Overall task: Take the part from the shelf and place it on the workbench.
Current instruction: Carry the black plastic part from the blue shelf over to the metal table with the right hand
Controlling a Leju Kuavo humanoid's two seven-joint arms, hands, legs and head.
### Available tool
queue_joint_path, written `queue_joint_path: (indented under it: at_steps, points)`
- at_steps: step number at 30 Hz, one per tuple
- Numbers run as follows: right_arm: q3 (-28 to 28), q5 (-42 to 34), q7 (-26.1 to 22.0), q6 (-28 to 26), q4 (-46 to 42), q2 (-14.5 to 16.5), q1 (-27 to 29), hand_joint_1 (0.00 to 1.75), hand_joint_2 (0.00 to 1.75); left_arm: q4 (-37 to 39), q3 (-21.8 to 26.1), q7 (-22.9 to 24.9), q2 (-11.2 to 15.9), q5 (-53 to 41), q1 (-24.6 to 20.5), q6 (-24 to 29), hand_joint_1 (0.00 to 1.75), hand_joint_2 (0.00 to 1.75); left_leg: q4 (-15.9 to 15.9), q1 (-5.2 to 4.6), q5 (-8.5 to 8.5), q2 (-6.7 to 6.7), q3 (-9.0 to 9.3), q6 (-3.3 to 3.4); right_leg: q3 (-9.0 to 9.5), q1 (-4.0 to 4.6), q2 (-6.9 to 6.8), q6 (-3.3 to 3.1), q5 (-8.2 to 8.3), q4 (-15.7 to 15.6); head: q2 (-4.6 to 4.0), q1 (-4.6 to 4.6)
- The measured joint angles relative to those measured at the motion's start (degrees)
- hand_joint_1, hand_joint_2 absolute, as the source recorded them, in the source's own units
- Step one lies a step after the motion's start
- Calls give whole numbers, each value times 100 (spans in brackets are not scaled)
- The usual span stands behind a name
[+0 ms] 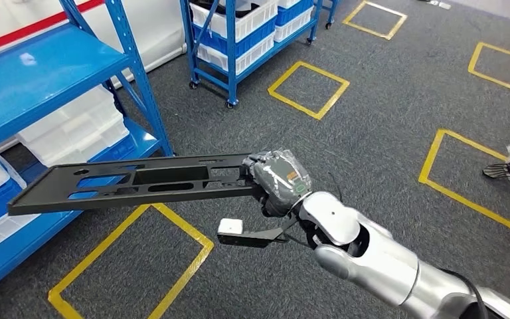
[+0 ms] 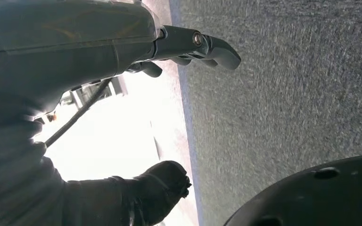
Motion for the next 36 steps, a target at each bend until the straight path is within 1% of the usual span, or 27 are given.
queue_joint_path:
  at_steps: [2,3,4,5,6,7,9,10,11,13,15,17,19,20,21,22,24,25,26,28,29,30,31,33,34,35,36]
  points:
    - [-119,-220,-130,13,-211,-340,82,175,175,-2,1,-24,-7,36,16,18,0,175,-4,-47,91,142,-105,103,-235,13,-257,12,-475,640,0,7]
    - [-193,-312,-191,26,-316,-506,127,175,175,-2,1,-32,-9,52,26,26,0,175,-2,-74,132,210,-162,128,-349,14,-315,15,-705,1026,-1,7]
    - [-267,-383,-245,45,-408,-666,174,175,175,-2,1,-41,-9,73,38,33,0,175,1,-98,169,283,-216,139,-401,15,-340,12,-855,1314,-1,8]
    - [-330,-429,-283,73,-480,-802,216,175,175,-2,1,-47,-5,94,47,36,0,175,2,-120,200,354,-261,143,-345,17,-354,-1,-907,1412,-1,8]
    - [-385,-462,-312,104,-539,-916,244,175,175,-2,1,-50,-2,109,53,36,0,175,3,-141,225,427,-295,144,-158,22,-374,-26,-862,1262,-1,8]
    - [-434,-482,-331,134,-583,-1003,259,175,175,-2,1,-51,2,122,54,36,0,175,3,-159,244,500,-319,143,133,37,-423,-65,-761,915,-1,8]
    - [-521,-498,-354,183,-645,-1103,248,175,175,-2,1,-52,5,133,51,35,0,175,3,-188,268,638,-341,125,694,113,-652,-152,-633,105,-2,5]
    - [-553,-498,-358,201,-665,-1122,235,175,175,-2,2,-53,5,135,47,35,0,175,2,-195,277,703,-343,110,835,156,-726,-183,-610,-131,-2,5]
    - [-575,-498,-362,215,-682,-1135,219,175,175,-2,4,-53,4,138,38,34,0,175,-3,-198,287,768,-342,89,877,193,-756,-202,-612,-235,-1,5]
    - [-603,-498,-361,235,-704,-1157,190,175,175,-2,9,-53,2,142,6,32,0,175,-16,-195,299,864,-332,31,863,197,-633,-245,-543,-288,-1,4]
    - [-617,-498,-362,250,-720,-1169,154,175,175,-2,15,-54,2,150,-17,34,0,175,125,-178,170,650,-387,-23,871,162,-535,-299,-458,-379,0,1]
    - [-617,-498,-364,261,-732,-1168,122,175,175,-2,18,-55,3,166,-4,36,0,175,686,-158,-187,302,-627,-49,855,149,-449,-343,-402,-419,0,1]
    - [-616,-498,-360,273,-731,-1168,116,175,175,-2,19,-55,3,181,17,38,0,175,1373,-155,-480,192,-923,-63,807,164,-333,-371,-377,-401,-1,1]
    - [-616,-498,-360,279,-731,-1168,118,175,175,-2,20,-55,3,185,22,39,0,175,1507,-154,-479,181,-973,-65,785,170,-260,-373,-369,-385,0,1]
    - [-616,-497,-360,284,-731,-1168,118,175,175,-2,20,-55,3,186,26,40,0,175,1448,-154,-381,176,-931,-63,769,173,-187,-371,-364,-366,-1,1]
    - [-616,-497,-362,288,-731,-1168,118,175,175,-2,20,-55,3,185,29,40,0,175,1154,-153,-187,142,-778,-52,759,172,-108,-365,-364,-341,-1,1]
    - [-616,-497,-362,292,-731,-1169,115,175,175,-1,20,-56,12,185,41,40,0,175,411,-145,126,-84,-415,-15,718,165,33,-338,-368,-274,0,2]
    - [-617,-497,-359,293,-731,-1170,112,175,175,0,21,-57,18,185,40,40,0,175,143,-141,205,-188,-291,3,680,158,96,-309,-362,-243,0,1]
    - [-617,-496,-358,293,-730,-1171,112,175,175,1,21,-58,22,185,36,40,0,175,29,-143,208,-251,-247,19,639,145,152,-272,-350,-224,0,2]
    - [-619,-496,-358,293,-731,-1180,116,175,175,0,22,-58,24,185,20,40,0,175,-23,-159,225,-169,-238,56,582,118,275,-181,-298,-238,-1,1]
    - [-618,-496,-360,293,-731,-1186,124,175,175,-1,22,-57,20,185,14,40,0,175,-66,-155,256,-96,-226,90,564,114,276,-148,-294,-231,-2,2]
    - [-618,-496,-363,294,-731,-1195,122,175,175,-2,22,-57,17,185,12,40,0,175,-115,-149,289,-26,-209,126,532,123,202,-117,-327,-185,-1,5]
    - [-618,-496,-364,295,-731,-1204,115,175,175,-3,22,-57,14,185,13,40,0,175,-163,-138,322,49,-196,164,449,129,65,-88,-435,-19,-1,9]
    - [-618,-496,-364,295,-731,-1213,108,175,175,-2,22,-59,14,185,27,40,0,175,-200,-146,351,177,-194,201,169,103,-240,-34,-769,579,0,15]
    - [-617,-497,-362,296,-731,-1214,115,175,175,-2,22,-59,16,185,33,40,0,175,-200,-153,354,246,-202,206,12,74,-316,-6,-912,916,0,14]
    - [-617,-494,-358,297,-730,-1214,127,175,175,-2,22,-59,18,186,37,40,0,175,-198,-156,351,313,-209,203,-74,46,-350,14,-958,1111,0,14]
    - [-614,-478,-352,301,-729,-1209,136,175,175,-2,23,-60,20,191,37,40,0,175,-195,-157,347,380,-213,197,-70,22,-376,31,-911,1129,-1,15]
